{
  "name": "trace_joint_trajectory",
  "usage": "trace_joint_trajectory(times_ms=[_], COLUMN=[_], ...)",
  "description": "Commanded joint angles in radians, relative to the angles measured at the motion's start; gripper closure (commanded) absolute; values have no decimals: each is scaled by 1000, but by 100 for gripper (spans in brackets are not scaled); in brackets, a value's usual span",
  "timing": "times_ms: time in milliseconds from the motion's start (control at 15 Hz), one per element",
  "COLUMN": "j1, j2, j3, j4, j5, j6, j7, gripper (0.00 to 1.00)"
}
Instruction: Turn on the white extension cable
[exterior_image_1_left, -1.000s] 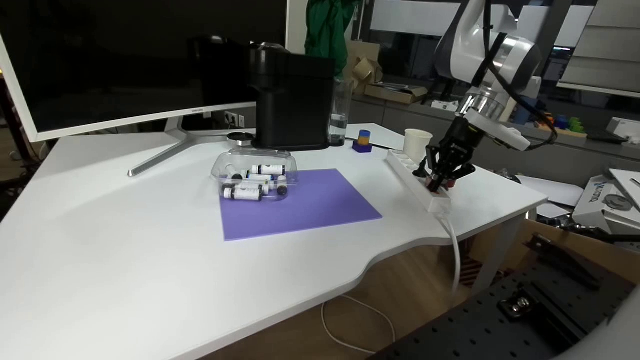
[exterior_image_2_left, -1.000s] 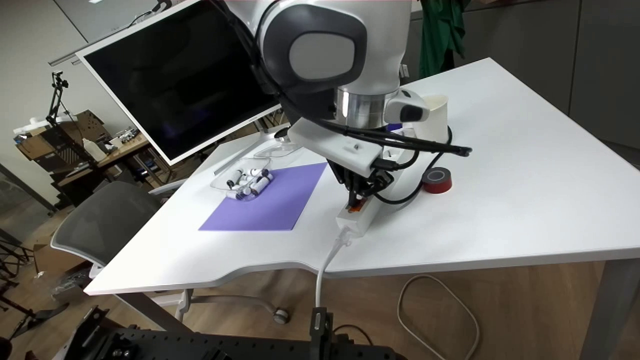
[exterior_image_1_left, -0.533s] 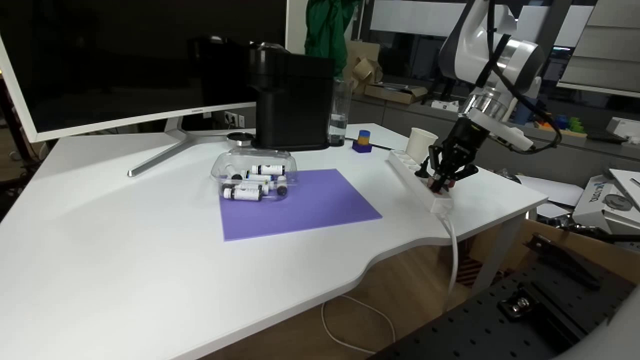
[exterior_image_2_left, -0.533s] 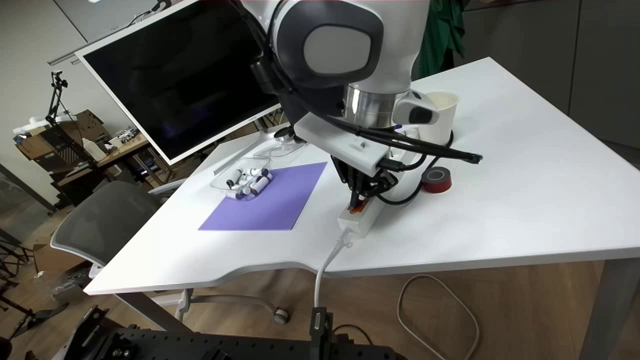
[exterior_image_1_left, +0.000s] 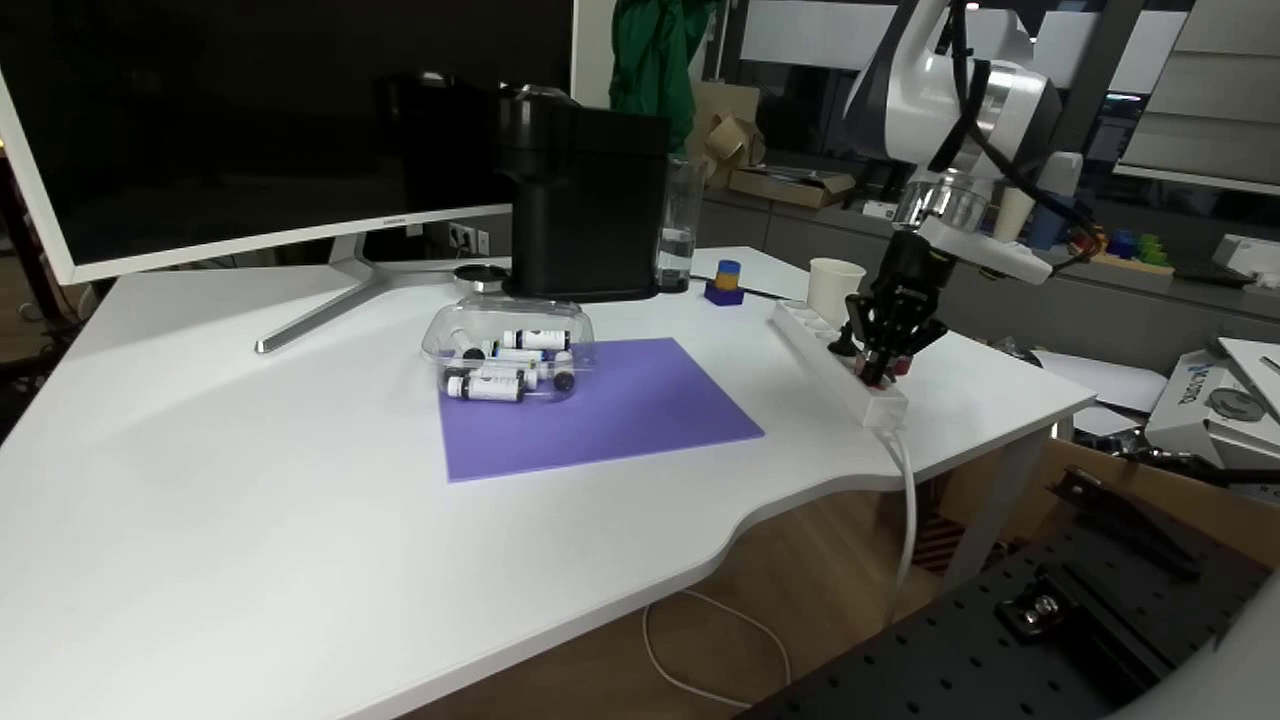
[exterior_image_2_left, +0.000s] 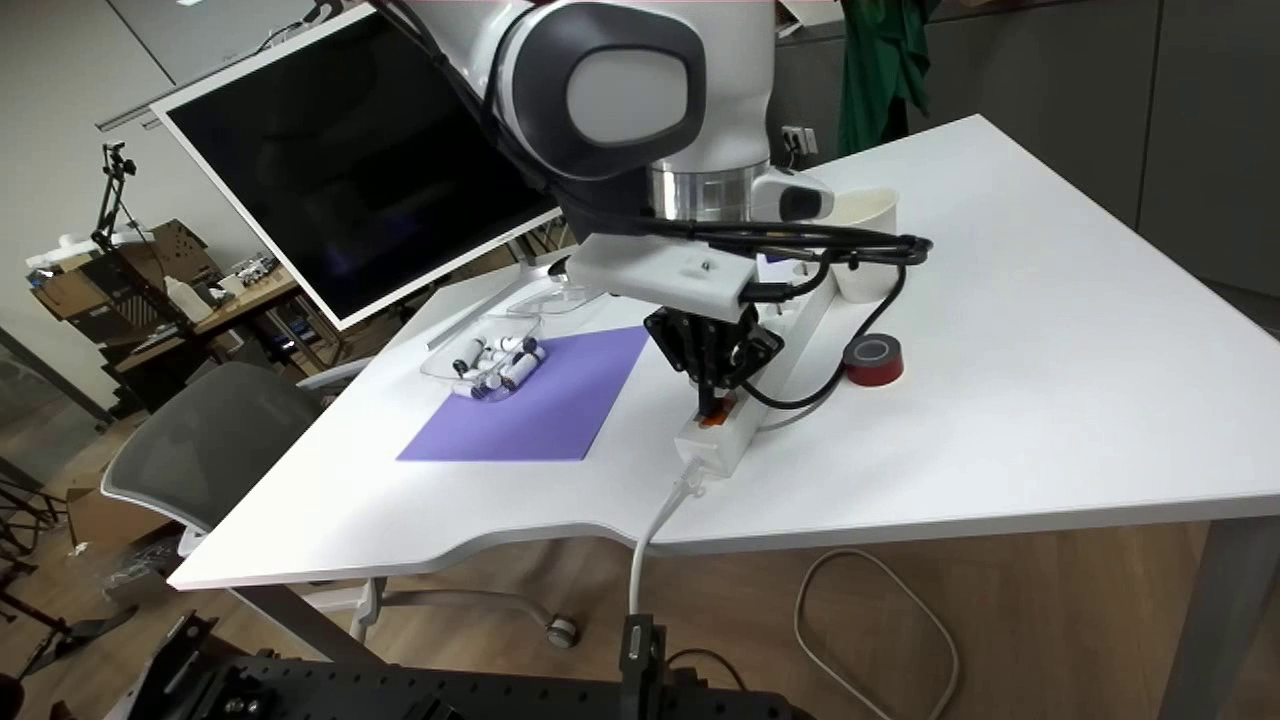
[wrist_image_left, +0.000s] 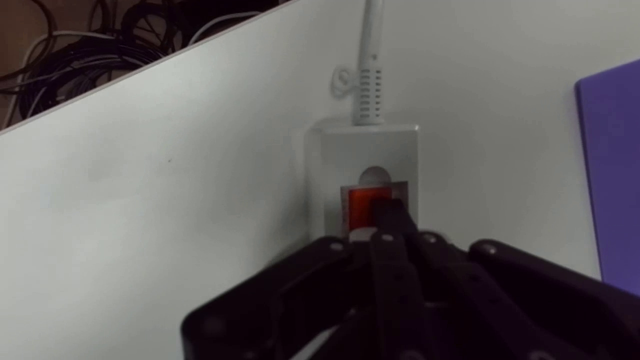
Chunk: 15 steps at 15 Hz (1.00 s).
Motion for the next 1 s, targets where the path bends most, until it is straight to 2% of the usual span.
trace_joint_trajectory(times_ms=[0, 400, 933], j1=[53, 112, 146], j2=[-19, -104, -204], j3=[-23, -47, -49], j4=[-96, -232, -368], j5=[-83, -190, -308], j6=[77, 202, 361], j7=[65, 126, 120], gripper=[100, 100, 100])
